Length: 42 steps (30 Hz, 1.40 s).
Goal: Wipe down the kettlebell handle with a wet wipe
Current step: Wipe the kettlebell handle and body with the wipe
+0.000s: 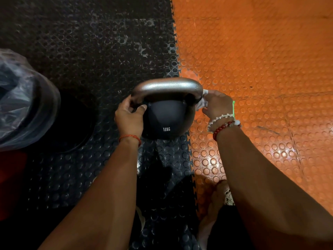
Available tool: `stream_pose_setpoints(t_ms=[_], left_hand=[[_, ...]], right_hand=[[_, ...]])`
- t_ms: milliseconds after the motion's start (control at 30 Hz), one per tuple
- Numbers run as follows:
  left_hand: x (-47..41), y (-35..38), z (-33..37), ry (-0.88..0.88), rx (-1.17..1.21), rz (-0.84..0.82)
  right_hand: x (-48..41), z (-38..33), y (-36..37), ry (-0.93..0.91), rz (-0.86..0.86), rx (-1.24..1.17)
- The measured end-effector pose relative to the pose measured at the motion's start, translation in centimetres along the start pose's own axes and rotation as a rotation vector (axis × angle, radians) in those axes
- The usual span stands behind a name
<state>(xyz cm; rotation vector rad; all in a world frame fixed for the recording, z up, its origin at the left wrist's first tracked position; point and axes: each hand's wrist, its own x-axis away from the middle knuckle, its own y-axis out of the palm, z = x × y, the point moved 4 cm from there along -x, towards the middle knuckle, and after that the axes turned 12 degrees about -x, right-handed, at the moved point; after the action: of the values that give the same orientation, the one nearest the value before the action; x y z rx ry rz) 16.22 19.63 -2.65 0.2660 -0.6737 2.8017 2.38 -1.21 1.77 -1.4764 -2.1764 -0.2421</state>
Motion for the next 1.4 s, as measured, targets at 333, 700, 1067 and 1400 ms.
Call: stream_pose_setpoints(t_ms=[333,700,1067,1400], left_hand=[[0.0,0.0,-0.1,0.005,0.01,-0.013],[-0.1,-0.1,-0.4,0.009,-0.001,-0.022],[-0.1,-0.1,-0.3,-0.017,-0.017,-0.019],[1.3,0.1,-0.3,-0.03,-0.007,0.007]], right_hand=[[-2.1,-2.7,1.3,-0.035,-0.29,0.04],[-3.5,-3.4,2.1,-0.048,-0.373,-0.007],[-4.1,-2.0,1.3,-0.065,-0.309,-0.112],[-3.5,-1.2,1.1,-0.087,-0.324,-0.097]])
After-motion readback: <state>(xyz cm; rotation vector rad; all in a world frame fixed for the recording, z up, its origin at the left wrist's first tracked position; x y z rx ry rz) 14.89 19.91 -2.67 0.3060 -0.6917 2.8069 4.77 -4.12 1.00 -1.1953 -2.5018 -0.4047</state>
